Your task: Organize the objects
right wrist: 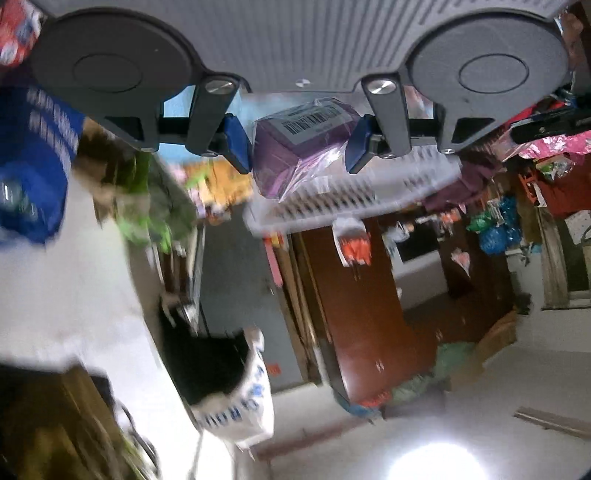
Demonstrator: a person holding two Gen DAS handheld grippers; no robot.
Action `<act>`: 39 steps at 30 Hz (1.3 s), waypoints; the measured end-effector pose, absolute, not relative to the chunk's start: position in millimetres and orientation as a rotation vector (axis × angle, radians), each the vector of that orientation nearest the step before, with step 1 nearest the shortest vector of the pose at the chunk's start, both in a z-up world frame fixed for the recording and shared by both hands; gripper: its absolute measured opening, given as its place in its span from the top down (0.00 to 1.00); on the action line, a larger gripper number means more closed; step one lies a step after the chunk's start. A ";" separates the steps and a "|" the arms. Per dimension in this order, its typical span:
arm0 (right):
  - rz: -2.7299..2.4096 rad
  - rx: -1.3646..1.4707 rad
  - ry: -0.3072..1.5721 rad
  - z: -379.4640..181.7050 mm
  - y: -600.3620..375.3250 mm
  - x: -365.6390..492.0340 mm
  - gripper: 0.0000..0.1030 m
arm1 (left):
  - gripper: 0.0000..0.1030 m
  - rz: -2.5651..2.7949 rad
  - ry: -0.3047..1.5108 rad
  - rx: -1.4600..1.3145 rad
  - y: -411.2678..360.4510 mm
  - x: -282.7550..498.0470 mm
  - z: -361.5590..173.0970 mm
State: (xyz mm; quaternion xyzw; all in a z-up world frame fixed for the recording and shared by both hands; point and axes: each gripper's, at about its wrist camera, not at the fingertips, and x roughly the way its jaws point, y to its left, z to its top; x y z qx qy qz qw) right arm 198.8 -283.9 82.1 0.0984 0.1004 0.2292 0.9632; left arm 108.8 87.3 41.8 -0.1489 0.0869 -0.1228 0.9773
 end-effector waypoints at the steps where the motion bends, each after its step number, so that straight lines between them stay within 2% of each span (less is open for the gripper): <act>1: 0.470 0.180 0.196 97.8 -275.2 204.6 0.43 | 0.29 -0.256 0.174 -0.297 85.4 120.7 57.9; 6: 0.450 0.053 0.232 145.6 -214.1 269.2 0.43 | 0.29 -0.254 0.271 -0.244 58.8 198.9 106.9; 11: 0.454 -0.015 0.425 128.9 -176.8 336.3 0.42 | 0.28 -0.229 0.435 -0.265 49.6 262.8 92.7; 12: 0.455 -0.010 0.434 126.4 -174.5 338.9 0.40 | 0.25 -0.238 0.471 -0.282 50.7 269.7 87.3; 13: 0.454 0.003 0.441 124.8 -173.9 341.9 0.32 | 0.22 -0.244 0.495 -0.294 52.1 274.0 81.9; 15: 0.460 0.039 0.440 124.2 -181.0 337.0 0.15 | 0.04 -0.242 0.468 -0.274 50.8 269.4 80.2; 17: 0.471 0.046 0.402 127.8 -194.3 319.9 0.13 | 0.01 -0.226 0.434 -0.254 52.0 253.3 83.7; 19: 0.511 0.064 0.330 126.9 -218.9 290.9 0.00 | 0.00 -0.251 0.381 -0.241 57.9 223.5 87.7; 22: 0.562 0.078 0.310 98.7 -248.1 249.3 0.00 | 0.00 -0.260 0.320 -0.212 67.9 171.2 78.0; 27: 0.638 -0.062 0.424 31.2 -252.3 225.9 0.00 | 0.00 -0.199 0.420 -0.164 81.2 117.9 19.3; 30: 0.674 -0.058 0.496 16.7 -243.9 241.6 0.06 | 0.00 -0.175 0.504 -0.217 95.2 119.1 -9.1; 33: 0.691 -0.101 0.538 11.4 -229.8 247.6 0.14 | 0.00 -0.179 0.529 -0.236 101.2 123.8 -16.0; 35: 0.675 -0.144 0.546 4.4 -223.0 241.9 0.16 | 0.00 -0.177 0.550 -0.217 98.4 128.9 -16.7; 36: 0.664 -0.152 0.548 1.4 -221.2 238.5 0.23 | 0.00 -0.178 0.564 -0.205 97.1 131.3 -16.2; 37: 0.660 -0.149 0.553 -1.2 -223.6 237.6 0.34 | 0.00 -0.168 0.585 -0.192 92.6 133.3 -17.3; 39: 0.667 -0.135 0.569 -5.1 -227.8 230.9 0.43 | 0.00 -0.139 0.605 -0.163 84.6 135.8 -17.0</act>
